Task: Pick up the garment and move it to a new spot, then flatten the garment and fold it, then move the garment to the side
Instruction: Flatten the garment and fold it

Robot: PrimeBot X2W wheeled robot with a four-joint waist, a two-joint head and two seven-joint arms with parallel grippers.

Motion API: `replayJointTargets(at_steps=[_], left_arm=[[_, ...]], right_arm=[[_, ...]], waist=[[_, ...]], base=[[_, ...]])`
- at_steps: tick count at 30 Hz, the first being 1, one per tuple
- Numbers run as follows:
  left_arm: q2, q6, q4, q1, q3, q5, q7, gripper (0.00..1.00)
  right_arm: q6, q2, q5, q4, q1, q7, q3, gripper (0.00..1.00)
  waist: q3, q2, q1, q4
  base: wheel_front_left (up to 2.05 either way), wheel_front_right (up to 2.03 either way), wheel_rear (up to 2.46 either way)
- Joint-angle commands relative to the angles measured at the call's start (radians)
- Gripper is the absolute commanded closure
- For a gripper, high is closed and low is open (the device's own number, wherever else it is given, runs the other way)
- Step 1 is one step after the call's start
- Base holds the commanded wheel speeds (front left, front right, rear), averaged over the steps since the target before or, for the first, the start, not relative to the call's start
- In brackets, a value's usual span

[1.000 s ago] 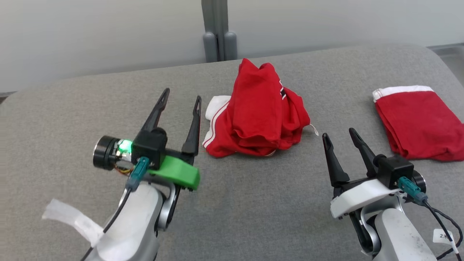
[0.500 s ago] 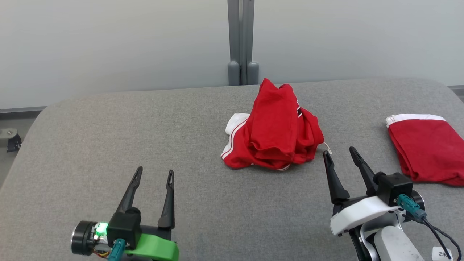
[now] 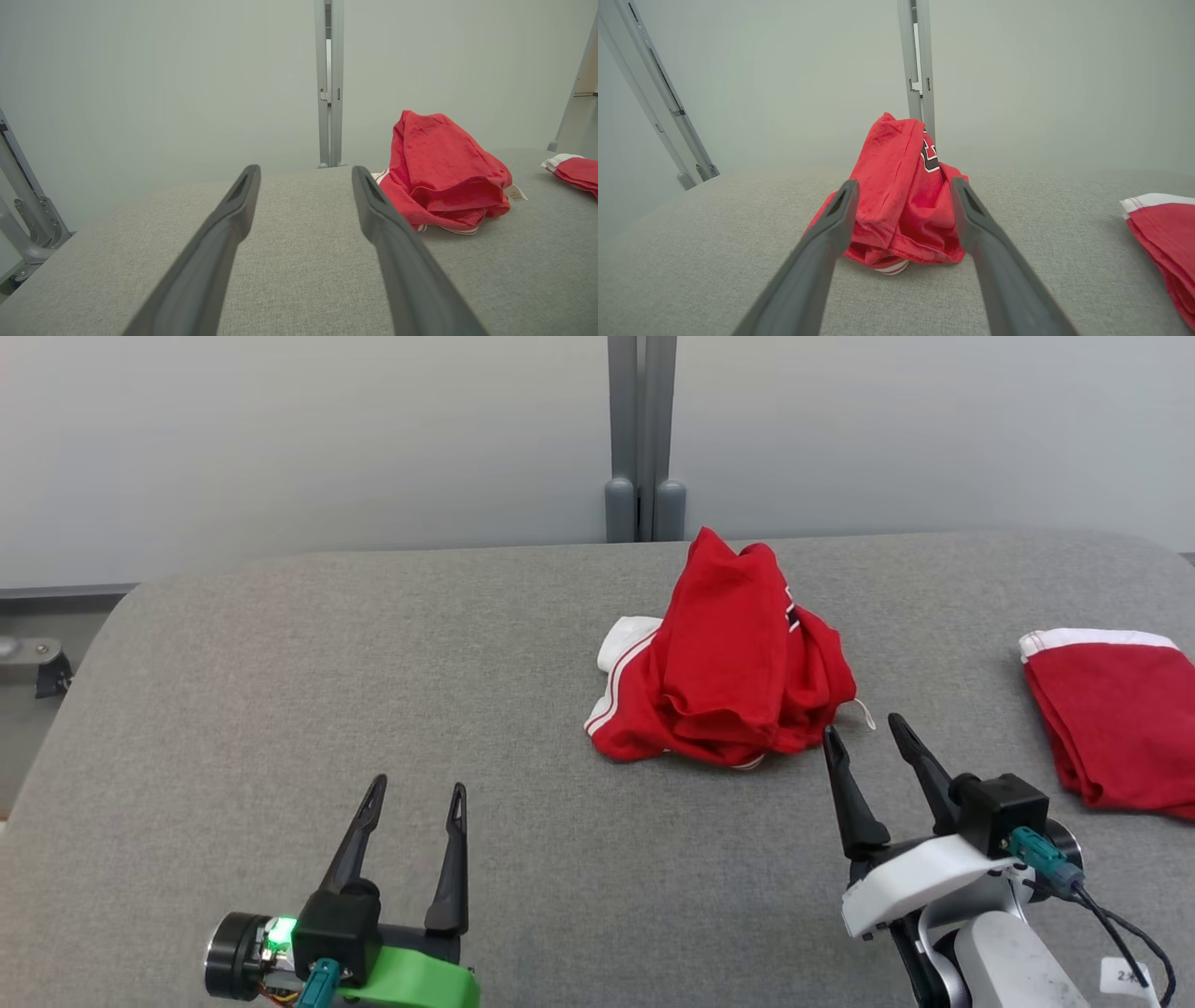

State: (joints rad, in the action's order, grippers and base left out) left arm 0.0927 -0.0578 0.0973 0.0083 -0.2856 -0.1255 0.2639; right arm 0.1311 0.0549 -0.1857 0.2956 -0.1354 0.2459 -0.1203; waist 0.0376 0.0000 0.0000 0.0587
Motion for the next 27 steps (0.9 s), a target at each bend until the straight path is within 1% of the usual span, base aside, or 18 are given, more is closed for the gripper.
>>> replayJointTargets(at_steps=[1, 7, 14, 19, 22, 23, 24, 27], left_arm=[[-0.005, 0.007, 0.005, -0.018, 0.007, 0.005, 0.000, 0.00], [-0.023, 0.026, 0.024, -0.030, 0.013, 0.015, 0.000, 0.00], [-0.033, 0.040, 0.038, -0.048, 0.012, 0.026, 0.000, 0.00], [-0.038, 0.047, 0.059, -0.056, 0.006, 0.015, 0.000, 0.00], [-0.040, 0.045, 0.065, -0.057, 0.004, 0.007, 0.000, 0.00], [-0.040, 0.046, 0.067, -0.056, 0.004, 0.006, 0.000, 0.00], [-0.040, 0.046, 0.070, -0.055, 0.003, 0.006, 0.000, 0.00], [-0.041, 0.047, 0.079, -0.043, 0.005, 0.004, 0.000, 0.00]], right_arm=[[-0.001, 0.005, 0.001, 0.015, -0.018, -0.010, 0.000, 0.00], [-0.001, 0.003, -0.033, 0.112, -0.084, -0.068, 0.019, 0.00], [-0.001, -0.001, -0.105, 0.239, -0.165, -0.092, 0.058, 0.00], [0.000, -0.003, -0.222, 0.316, -0.212, -0.091, 0.080, 0.00], [0.000, -0.003, -0.249, 0.362, -0.232, -0.089, 0.076, 0.00], [0.000, -0.003, -0.254, 0.376, -0.241, -0.089, 0.070, 0.60], [0.000, -0.003, -0.250, 0.385, -0.248, -0.081, 0.064, 1.00], [0.000, 0.002, -0.222, 0.406, -0.269, -0.056, 0.041, 1.00]], waist=[[-0.017, 0.0000, 0.0000, 0.025], [-0.058, 0.0000, 0.0000, 0.089], [-0.099, 0.0000, 0.0000, 0.162], [-0.113, 0.0000, 0.0000, 0.202], [-0.113, 0.0000, 0.0000, 0.215], [-0.111, 0.0000, 0.0000, 0.219], [-0.108, 0.0000, 0.0000, 0.222], [-0.091, 0.0000, 0.0000, 0.226]], base=[[0.00, 0.00, 0.00], [0.00, 0.00, 0.00], [0.00, 0.00, 0.00], [0.00, 0.00, 0.00], [0.00, 0.00, 0.00], [0.00, 0.00, 0.00], [0.00, 0.00, 0.00], [0.00, 0.00, 0.00]])
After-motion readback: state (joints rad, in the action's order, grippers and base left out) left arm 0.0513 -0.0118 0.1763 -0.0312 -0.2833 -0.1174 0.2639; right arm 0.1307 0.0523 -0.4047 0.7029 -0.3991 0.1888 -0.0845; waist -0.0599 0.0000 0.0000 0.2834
